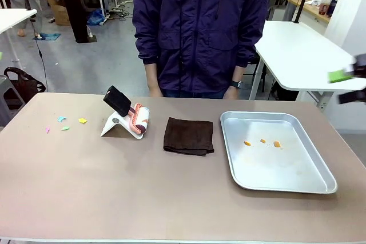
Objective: Clean the surface of the table.
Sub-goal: Hold the Lint Roller with your left hand and the towel with your right hand.
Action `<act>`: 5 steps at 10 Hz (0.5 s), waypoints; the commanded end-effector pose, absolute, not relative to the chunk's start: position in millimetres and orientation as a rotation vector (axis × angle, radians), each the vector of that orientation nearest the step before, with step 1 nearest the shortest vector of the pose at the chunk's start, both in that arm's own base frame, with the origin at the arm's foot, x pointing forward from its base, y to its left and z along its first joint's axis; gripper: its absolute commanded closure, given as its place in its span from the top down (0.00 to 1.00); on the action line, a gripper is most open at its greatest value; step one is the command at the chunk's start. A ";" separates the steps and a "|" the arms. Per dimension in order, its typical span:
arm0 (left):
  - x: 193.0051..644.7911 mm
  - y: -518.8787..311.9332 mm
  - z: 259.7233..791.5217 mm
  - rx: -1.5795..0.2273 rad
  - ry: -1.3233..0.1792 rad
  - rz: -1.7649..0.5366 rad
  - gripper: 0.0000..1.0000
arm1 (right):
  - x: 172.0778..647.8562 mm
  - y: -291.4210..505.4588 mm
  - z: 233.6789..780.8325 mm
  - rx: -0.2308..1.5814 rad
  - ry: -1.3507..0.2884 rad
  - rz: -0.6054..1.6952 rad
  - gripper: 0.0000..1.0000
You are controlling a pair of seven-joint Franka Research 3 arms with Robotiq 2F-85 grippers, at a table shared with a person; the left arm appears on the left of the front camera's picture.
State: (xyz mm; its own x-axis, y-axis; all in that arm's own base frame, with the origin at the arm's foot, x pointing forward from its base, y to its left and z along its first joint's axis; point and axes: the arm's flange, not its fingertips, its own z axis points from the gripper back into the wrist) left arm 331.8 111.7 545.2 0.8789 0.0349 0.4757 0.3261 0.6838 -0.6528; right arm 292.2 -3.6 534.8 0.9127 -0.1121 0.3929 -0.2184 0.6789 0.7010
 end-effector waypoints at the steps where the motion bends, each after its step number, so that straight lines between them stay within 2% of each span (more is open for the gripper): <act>1: 376.4 88.6 547.7 -0.742 -0.412 -0.225 1.00 | 332.1 56.3 538.6 0.727 -0.404 0.148 1.00; 5: 432.9 6.2 519.9 -0.599 -0.282 -0.301 1.00 | 382.4 181.7 508.2 0.508 -0.318 0.151 1.00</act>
State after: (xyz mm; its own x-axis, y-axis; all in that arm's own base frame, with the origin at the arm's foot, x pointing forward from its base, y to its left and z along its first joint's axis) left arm 426.7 6.8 518.7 0.9091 -0.1820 0.3746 0.3733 0.7549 -0.5392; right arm 360.7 170.5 510.3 0.9200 0.1123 0.3756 -0.2995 0.8195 0.4886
